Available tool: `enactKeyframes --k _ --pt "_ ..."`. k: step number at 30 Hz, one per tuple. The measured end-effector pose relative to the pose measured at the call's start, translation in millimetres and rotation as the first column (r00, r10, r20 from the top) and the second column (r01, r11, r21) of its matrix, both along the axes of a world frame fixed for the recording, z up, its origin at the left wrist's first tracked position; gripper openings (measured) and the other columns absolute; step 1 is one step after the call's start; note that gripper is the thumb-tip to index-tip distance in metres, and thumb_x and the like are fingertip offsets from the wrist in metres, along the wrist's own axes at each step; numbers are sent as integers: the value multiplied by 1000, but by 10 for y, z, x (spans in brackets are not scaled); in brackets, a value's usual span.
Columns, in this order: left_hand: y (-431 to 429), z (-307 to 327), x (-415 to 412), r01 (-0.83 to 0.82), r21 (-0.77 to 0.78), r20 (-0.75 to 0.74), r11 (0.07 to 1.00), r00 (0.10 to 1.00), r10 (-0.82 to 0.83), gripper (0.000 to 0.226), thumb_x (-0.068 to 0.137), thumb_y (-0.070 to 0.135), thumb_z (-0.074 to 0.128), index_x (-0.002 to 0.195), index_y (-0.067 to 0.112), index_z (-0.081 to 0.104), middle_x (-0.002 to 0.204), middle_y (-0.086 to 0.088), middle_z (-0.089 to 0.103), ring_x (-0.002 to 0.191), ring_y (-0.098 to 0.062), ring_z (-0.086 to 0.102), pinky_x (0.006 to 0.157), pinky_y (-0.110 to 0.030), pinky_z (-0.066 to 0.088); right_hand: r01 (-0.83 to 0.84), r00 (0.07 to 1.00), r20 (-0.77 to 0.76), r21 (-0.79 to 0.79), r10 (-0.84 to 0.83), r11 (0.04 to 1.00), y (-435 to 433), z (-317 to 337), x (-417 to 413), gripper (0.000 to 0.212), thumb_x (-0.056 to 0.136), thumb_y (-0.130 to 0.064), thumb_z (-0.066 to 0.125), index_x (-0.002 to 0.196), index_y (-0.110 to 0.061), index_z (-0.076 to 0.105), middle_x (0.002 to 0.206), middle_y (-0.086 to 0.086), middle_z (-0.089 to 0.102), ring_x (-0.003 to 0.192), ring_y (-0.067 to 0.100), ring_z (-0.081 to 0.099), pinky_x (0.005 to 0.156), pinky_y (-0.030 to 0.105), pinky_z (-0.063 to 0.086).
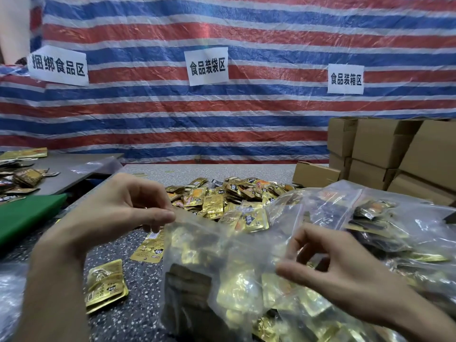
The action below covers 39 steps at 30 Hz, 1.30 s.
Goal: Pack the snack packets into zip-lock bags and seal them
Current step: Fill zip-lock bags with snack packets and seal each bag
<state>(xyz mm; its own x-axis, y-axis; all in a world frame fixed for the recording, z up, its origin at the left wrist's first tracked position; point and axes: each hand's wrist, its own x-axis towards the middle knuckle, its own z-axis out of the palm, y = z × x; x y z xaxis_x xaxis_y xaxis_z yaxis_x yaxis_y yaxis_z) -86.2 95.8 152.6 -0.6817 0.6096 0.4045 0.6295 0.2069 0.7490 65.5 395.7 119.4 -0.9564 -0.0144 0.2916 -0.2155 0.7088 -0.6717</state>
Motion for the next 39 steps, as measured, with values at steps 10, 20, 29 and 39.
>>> enactKeyframes --k 10,20,29,39 --pt "500 58 198 69 231 -28 970 998 -64 13 75 18 79 74 7 72 66 -19 69 59 -25 69 56 -26 56 -101 976 184 -88 116 991 -555 -387 -295 67 75 -58 79 135 -45 54 119 -25 67 106 -9 63 102 30 48" --pt "758 10 178 -2 272 -102 962 994 31 35 78 38 63 112 31 64 110 16 70 105 -5 67 87 -15 53 65 998 36 -617 -53 784 -28 413 -525 14 96 -7 58 102 2 67 63 17 71 50 21 70 47 23 56" --pt "799 -4 222 13 75 -191 997 982 2 28 79 46 57 105 38 67 106 27 67 103 4 63 82 -7 49 697 699 61 168 -713 697 958 629 -600 30 83 -24 76 64 -11 58 55 4 53 49 18 43 52 29 34" --pt "767 -11 178 -105 97 -218 990 968 124 15 87 27 64 98 36 67 98 26 67 93 3 64 67 -14 53 855 518 -291 193 -804 481 746 823 -419 81 77 -50 80 134 -9 42 127 21 52 116 41 52 98 53 44"
